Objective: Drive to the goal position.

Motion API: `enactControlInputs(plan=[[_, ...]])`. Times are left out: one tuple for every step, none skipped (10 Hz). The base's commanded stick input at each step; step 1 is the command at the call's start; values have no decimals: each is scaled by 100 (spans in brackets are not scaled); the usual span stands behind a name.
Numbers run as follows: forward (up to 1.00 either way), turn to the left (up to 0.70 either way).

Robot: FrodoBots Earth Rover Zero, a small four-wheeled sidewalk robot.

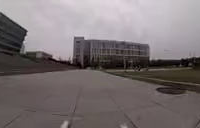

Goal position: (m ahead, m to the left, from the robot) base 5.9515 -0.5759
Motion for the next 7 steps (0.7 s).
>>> enactControlInputs(plan=[[70, 0], [70, 0], [70, 0], [70, 0], [70, 0], [70, 0], [70, 0]])
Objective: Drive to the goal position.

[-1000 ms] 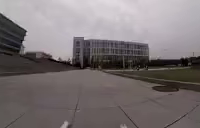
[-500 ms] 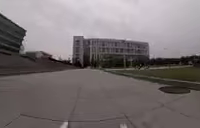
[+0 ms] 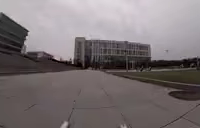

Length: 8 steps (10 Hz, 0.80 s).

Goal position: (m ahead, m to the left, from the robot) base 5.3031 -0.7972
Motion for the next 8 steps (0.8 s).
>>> enactControlInputs(plan=[[70, 0], [70, 0], [70, 0], [70, 0], [70, 0], [70, 0], [70, 0], [70, -10]])
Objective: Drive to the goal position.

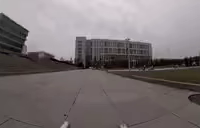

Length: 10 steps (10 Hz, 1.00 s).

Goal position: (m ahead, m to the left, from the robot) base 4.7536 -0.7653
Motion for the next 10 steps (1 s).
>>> enactControlInputs(plan=[[70, -18], [70, 0], [70, 0], [70, 0], [70, 0], [70, 0], [70, 0], [70, 0], [70, 0], [70, 0]])
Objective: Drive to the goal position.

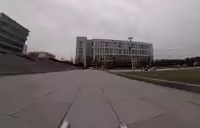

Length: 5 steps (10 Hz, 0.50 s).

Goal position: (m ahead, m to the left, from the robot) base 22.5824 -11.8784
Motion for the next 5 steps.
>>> enactControlInputs(plan=[[70, 0], [70, 0], [70, 0], [70, 0], [70, 0]])
